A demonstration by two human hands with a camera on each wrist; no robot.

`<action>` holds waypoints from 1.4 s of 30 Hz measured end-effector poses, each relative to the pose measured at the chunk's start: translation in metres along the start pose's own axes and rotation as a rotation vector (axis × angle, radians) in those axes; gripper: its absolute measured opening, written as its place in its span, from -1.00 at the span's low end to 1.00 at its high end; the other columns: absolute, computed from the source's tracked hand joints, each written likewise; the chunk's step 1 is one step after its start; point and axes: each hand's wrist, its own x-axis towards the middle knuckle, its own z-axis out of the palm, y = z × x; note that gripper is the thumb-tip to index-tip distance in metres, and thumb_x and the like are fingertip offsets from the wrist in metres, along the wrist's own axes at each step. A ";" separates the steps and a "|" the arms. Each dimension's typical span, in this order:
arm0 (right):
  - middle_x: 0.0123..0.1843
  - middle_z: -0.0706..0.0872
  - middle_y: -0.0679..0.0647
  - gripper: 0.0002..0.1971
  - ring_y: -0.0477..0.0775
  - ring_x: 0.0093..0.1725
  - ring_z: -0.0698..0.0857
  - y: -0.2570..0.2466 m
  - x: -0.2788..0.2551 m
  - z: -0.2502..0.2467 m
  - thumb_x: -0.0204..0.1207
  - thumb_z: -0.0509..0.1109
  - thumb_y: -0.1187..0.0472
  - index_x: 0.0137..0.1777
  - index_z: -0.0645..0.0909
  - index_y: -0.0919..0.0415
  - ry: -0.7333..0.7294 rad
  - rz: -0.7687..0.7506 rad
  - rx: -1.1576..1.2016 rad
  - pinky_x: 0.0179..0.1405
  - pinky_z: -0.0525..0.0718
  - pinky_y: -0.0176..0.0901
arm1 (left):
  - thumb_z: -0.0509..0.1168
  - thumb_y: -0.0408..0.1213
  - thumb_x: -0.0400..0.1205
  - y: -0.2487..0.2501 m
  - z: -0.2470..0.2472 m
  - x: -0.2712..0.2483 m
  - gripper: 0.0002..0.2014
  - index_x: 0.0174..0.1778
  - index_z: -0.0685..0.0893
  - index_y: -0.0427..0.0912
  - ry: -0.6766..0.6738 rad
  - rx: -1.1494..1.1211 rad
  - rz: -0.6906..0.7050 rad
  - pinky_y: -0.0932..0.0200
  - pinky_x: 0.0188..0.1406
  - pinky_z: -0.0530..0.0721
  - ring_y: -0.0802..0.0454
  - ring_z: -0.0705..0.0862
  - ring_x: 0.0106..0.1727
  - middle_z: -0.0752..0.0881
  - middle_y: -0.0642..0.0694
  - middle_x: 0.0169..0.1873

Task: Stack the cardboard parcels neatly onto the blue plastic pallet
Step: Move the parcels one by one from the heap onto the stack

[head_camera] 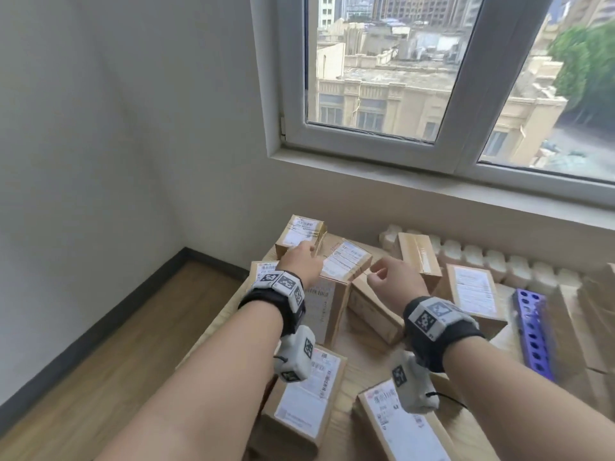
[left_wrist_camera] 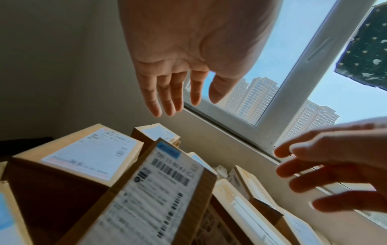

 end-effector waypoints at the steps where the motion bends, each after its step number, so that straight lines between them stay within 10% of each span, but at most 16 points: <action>1: 0.07 0.75 -0.01 -0.78 -0.02 -0.05 0.65 -0.002 0.001 0.008 0.63 0.29 0.09 0.20 0.62 0.08 -0.014 0.020 0.002 -0.02 0.62 -0.16 | 0.16 -0.13 0.69 -0.010 -0.002 0.007 -0.57 0.50 0.46 -0.08 -0.009 -0.021 -0.018 0.08 0.30 0.53 -0.13 0.57 0.36 0.58 -0.13 0.41; 13: 0.11 0.77 0.12 -0.70 0.09 0.04 0.70 -0.013 0.022 0.071 0.63 0.30 0.05 0.23 0.65 0.22 -0.166 0.168 -0.043 0.05 0.66 -0.07 | 0.17 -0.21 0.69 -0.061 0.026 0.046 -0.47 0.61 0.33 -0.16 -0.214 -0.116 -0.141 -0.02 0.46 0.46 -0.17 0.49 0.48 0.51 -0.17 0.50; 20: 0.09 0.79 0.12 -0.71 0.10 0.06 0.73 -0.015 0.024 0.081 0.65 0.30 0.05 0.19 0.69 0.22 -0.215 0.185 0.007 -0.03 0.63 -0.12 | 0.24 -0.26 0.62 -0.069 0.033 0.050 -0.60 0.41 0.55 -0.15 -0.270 -0.140 -0.133 0.00 0.27 0.63 -0.13 0.65 0.21 0.69 -0.15 0.25; 30: -0.01 0.82 -0.01 -0.67 -0.01 -0.02 0.78 -0.008 0.023 0.063 0.45 0.48 -0.03 0.14 0.70 0.12 -0.062 0.256 0.279 -0.01 0.78 -0.05 | 0.57 -0.39 0.35 -0.057 0.016 0.045 -0.11 0.61 0.32 -0.18 -0.291 -0.358 -0.094 -0.06 0.39 0.55 -0.09 0.56 0.35 0.61 -0.13 0.33; 33: -0.10 0.78 -0.06 -0.78 -0.05 -0.07 0.77 -0.008 0.017 0.049 0.51 0.46 0.03 0.09 0.65 0.08 0.006 0.242 0.350 -0.06 0.79 -0.08 | 0.58 -0.45 0.35 -0.049 0.008 0.039 -0.20 0.50 0.41 -0.14 -0.302 -0.435 -0.029 0.04 0.21 0.59 0.00 0.55 0.19 0.59 0.04 0.06; 42: -0.04 0.80 0.00 -0.83 0.02 0.01 0.78 0.011 -0.018 0.009 0.51 0.45 -0.03 0.04 0.59 -0.06 0.117 0.220 0.485 0.10 0.78 0.11 | 0.64 -0.37 0.28 -0.015 0.014 0.013 -0.15 0.48 0.42 -0.06 -0.413 -0.607 0.054 0.19 -0.28 0.63 0.00 0.72 0.07 0.77 -0.12 0.09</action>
